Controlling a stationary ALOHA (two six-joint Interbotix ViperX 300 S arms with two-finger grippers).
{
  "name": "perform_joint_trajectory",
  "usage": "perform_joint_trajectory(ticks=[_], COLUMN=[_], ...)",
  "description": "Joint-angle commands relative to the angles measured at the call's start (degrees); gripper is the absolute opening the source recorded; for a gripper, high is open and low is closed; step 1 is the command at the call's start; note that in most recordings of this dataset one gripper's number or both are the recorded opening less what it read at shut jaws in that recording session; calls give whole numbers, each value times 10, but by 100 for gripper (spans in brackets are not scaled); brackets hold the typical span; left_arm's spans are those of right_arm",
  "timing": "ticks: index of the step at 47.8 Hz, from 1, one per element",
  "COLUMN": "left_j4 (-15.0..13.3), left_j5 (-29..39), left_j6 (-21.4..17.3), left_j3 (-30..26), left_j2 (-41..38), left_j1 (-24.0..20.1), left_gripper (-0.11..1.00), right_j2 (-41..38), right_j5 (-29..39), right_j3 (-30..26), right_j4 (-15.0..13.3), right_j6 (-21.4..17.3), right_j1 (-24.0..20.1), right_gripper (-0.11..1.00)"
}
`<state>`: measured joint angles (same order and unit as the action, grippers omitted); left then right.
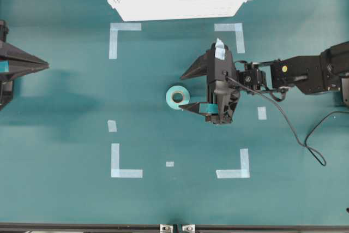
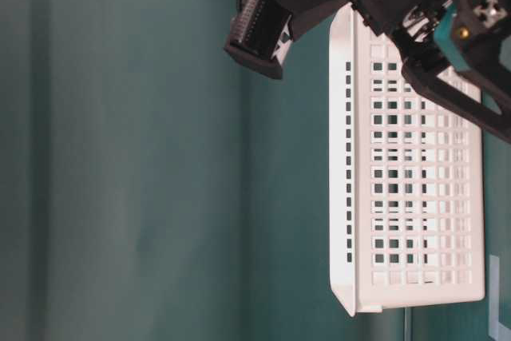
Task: Put the tape in the middle into the white basket.
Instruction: 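Lower the right gripper around the tape roll and close on it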
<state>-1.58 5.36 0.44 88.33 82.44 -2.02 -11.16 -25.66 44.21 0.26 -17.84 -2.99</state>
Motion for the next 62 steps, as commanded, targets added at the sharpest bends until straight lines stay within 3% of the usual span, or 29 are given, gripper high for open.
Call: perform_joint_trajectory(ticks=[1, 62], left_j4=[0, 0], left_j5=[-6, -5], left_j6=[0, 0], left_j3=[-7, -7], left_j2=[-5, -5], left_j1=[-3, -3], left_gripper=[-11, -11], right_j2=[4, -57], right_j5=[-5, -3], right_j3=[-11, -47], right_j4=[0, 2], right_j6=[-1, -4], right_j1=[-3, -4], right_gripper=[99, 99])
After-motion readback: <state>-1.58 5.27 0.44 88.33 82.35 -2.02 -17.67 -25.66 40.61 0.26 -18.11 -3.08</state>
